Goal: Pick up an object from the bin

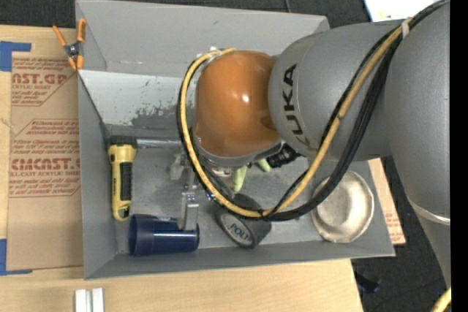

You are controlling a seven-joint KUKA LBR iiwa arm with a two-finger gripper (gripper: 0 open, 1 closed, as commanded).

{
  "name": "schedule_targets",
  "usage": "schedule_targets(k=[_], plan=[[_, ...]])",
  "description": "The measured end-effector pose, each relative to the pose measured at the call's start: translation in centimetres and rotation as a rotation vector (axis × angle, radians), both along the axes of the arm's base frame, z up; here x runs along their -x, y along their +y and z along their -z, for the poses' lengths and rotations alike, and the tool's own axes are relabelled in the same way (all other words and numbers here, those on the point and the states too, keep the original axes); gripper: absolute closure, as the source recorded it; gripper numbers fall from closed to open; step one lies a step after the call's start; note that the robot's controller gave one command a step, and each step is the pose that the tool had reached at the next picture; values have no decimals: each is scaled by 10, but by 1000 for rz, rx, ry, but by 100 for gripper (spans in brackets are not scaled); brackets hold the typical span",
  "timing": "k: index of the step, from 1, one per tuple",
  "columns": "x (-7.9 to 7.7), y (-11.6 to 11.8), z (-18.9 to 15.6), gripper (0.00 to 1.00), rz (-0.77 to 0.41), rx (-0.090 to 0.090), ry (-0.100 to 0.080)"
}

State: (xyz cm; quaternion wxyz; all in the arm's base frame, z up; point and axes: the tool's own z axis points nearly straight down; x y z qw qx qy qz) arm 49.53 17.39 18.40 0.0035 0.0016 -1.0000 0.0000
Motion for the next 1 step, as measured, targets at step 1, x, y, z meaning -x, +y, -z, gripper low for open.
schedule_targets(k=[1], plan=[[-2,-1,-4,0,1,-1,-7]])
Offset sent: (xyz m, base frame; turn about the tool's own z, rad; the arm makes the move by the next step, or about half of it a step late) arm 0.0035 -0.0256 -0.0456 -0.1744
